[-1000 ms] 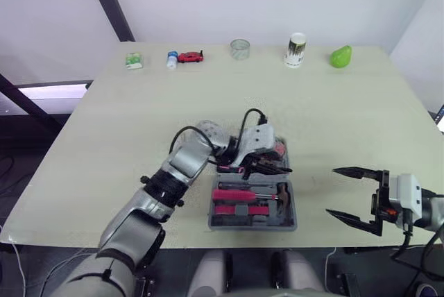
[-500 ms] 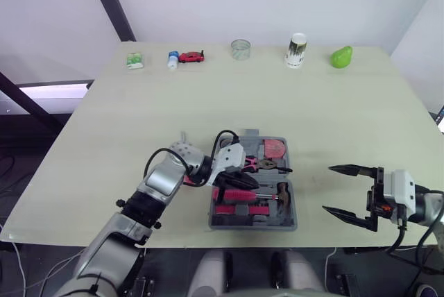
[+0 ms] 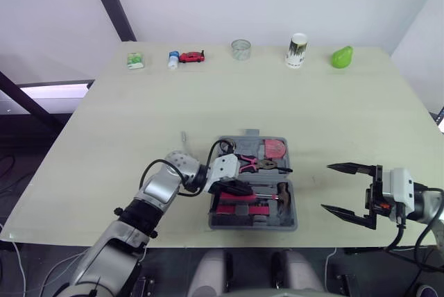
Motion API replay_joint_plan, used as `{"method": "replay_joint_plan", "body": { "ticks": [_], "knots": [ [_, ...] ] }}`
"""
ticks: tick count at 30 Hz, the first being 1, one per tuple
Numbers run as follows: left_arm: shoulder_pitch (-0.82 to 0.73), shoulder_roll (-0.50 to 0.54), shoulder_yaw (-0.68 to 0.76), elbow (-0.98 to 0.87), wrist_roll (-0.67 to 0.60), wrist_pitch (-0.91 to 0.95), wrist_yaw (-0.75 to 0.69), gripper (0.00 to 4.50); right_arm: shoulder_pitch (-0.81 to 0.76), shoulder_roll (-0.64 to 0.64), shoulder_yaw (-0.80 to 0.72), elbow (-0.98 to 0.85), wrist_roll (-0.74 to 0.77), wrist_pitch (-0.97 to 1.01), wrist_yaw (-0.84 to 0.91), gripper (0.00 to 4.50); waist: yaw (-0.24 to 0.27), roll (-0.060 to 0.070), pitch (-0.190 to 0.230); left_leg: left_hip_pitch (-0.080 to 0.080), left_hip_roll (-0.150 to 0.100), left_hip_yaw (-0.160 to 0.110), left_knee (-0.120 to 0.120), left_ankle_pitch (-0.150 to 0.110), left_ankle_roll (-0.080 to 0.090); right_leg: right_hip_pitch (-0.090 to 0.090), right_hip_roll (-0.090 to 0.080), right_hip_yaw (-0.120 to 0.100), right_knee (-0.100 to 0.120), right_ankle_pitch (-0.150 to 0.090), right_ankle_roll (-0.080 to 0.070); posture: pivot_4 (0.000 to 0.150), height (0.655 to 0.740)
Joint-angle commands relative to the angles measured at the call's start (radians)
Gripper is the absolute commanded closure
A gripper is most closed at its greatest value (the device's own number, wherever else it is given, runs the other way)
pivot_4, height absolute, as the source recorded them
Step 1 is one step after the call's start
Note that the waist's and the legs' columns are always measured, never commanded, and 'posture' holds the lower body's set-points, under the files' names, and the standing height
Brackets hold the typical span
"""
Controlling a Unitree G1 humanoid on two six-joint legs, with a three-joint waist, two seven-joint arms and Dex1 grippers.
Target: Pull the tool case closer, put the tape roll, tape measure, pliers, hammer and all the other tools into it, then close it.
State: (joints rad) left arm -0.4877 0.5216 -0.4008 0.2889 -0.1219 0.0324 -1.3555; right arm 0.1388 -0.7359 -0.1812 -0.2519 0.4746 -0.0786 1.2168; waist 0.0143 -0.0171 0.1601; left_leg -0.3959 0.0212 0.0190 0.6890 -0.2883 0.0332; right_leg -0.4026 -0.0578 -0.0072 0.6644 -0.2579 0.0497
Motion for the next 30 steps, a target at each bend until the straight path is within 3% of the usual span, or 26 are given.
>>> {"method": "replay_joint_plan", "body": {
  "ticks": [1,16,23,30],
  "knots": [
    [0.005,0.001,0.007,0.011,0.016,-0.03,0.004,4.49,-0.009,-0.002,-0.008,-0.009,0.012,-0.015,0.003,0.0,0.0,0.0,0.0,0.0,0.0,0.0,0.0,0.0,0.0,0.0,0.0,0.0,0.0,0.0,0.0,0.15,0.74],
    [0.057,-0.04,-0.047,0.08,0.097,-0.08,0.045,4.49,-0.001,-0.006,-0.013,-0.021,0.017,-0.006,0.0,0.0,0.001,0.004,-0.003,0.001,0.0,0.0,0.0,0.0,0.0,0.001,0.0,0.0,0.0,0.0,0.0,0.15,0.74],
    [0.055,-0.035,-0.087,0.124,0.164,-0.118,0.049,4.49,0.002,-0.006,-0.005,-0.019,0.018,-0.001,0.006,0.0,0.002,0.005,-0.006,0.016,0.0,0.0,-0.002,0.0,0.001,0.016,0.0,0.0,-0.002,0.0,0.0,0.15,0.74],
    [0.047,-0.055,-0.053,0.128,0.124,-0.088,0.061,4.49,-0.01,-0.009,0.001,-0.022,0.028,0.012,0.021,0.0,0.002,0.008,-0.012,0.017,0.0,0.0,-0.002,-0.001,0.001,0.017,0.0,0.0,-0.002,0.0,0.0,0.15,0.74]
  ]
}}
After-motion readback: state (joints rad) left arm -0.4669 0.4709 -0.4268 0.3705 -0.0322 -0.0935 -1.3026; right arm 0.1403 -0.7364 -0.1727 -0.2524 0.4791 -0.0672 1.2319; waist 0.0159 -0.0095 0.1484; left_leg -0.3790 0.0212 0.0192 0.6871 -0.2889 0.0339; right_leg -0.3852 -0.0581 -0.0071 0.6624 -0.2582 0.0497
